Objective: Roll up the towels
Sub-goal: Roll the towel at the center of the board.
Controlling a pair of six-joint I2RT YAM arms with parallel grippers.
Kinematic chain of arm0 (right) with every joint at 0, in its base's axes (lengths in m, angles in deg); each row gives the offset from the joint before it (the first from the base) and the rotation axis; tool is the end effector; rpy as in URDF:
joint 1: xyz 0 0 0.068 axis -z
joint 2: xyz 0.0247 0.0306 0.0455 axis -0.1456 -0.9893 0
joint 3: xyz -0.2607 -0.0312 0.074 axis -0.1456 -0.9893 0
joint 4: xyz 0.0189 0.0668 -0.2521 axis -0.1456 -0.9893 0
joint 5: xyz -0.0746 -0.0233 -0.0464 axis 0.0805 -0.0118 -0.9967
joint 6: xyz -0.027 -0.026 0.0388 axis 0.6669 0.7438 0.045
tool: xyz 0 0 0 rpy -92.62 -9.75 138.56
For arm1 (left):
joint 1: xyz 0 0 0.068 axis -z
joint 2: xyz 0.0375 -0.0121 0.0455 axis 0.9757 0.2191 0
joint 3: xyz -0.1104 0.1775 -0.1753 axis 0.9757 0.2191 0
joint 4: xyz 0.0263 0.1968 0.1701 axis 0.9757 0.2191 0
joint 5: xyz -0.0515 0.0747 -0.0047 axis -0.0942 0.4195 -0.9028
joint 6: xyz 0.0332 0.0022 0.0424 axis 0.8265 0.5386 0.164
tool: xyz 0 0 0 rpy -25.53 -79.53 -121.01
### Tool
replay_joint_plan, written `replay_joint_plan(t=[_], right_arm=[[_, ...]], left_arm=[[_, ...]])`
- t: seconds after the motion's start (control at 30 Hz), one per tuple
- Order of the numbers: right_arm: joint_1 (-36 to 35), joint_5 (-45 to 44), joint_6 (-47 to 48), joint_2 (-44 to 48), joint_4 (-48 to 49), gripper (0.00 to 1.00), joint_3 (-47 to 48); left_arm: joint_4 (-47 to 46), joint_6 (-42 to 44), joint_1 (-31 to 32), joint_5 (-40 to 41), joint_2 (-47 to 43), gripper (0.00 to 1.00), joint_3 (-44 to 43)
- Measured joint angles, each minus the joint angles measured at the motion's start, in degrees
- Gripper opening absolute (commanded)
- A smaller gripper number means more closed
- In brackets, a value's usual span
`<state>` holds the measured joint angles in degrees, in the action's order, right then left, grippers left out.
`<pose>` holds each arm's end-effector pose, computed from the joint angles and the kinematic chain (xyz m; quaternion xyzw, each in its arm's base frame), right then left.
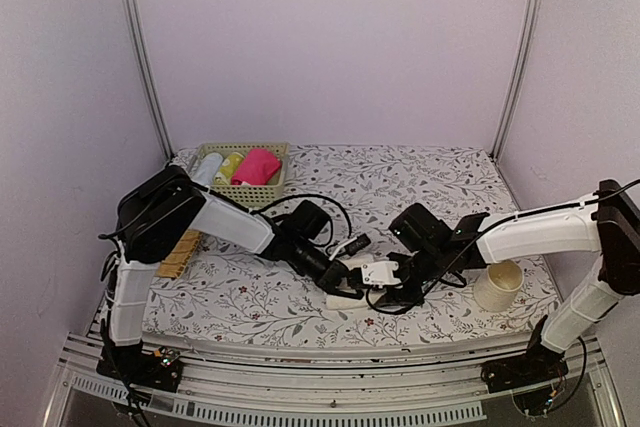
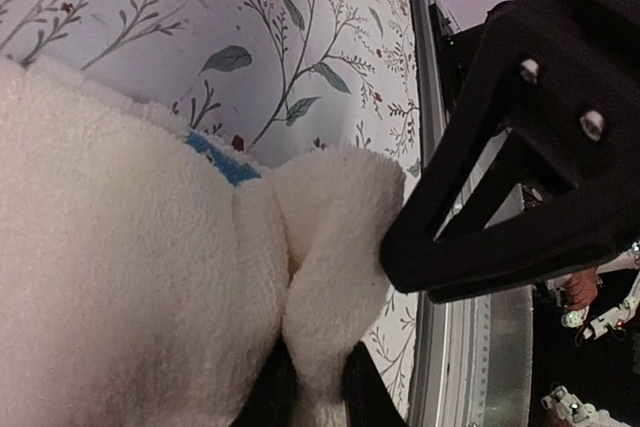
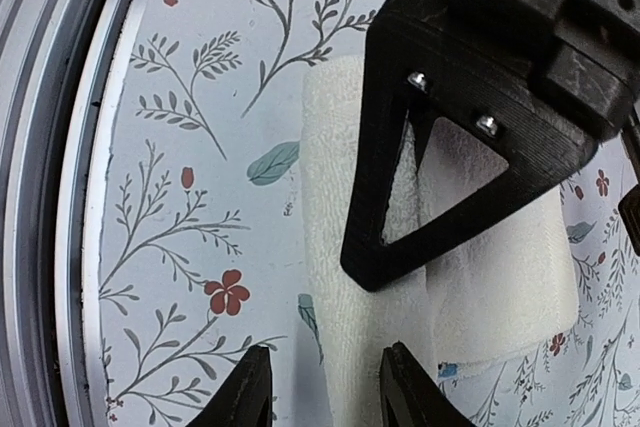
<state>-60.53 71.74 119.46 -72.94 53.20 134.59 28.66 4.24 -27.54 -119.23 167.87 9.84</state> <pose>0.1741 0.2394 0.1714 -0.7310 0.6207 0.1485 0.2414 0.2551 -0.3452 0.0883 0.3905 0.7690 -0.5053 0.0280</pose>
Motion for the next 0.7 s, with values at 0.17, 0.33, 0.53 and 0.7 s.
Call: replay_joint_plan(t=[0.17,0.33,0.53,0.7], right_arm=[[-2.75,-4.04,0.87,-2.16,3.45,0.41,-0.15],[-3.48,-6.67,2.08,-5.03,6.71,0.37,-0.15],[-3.61,-9.6,4.31,-7.13,11.67,0.26,-1.05],[-3.85,-11.15,6.49,-8.15,15.26,0.05,-1.53]], left_arm=[[-0.37,-1.46,-0.48,-1.77,0.52,0.07,-0.02],[-0.31,-2.29,-0.83,-2.19,0.74,0.07,-0.04],[0.26,-2.49,-1.53,-2.54,0.79,0.18,-0.04],[-0.26,-2.34,-2.6,-3.41,0.55,0.32,0.85]])
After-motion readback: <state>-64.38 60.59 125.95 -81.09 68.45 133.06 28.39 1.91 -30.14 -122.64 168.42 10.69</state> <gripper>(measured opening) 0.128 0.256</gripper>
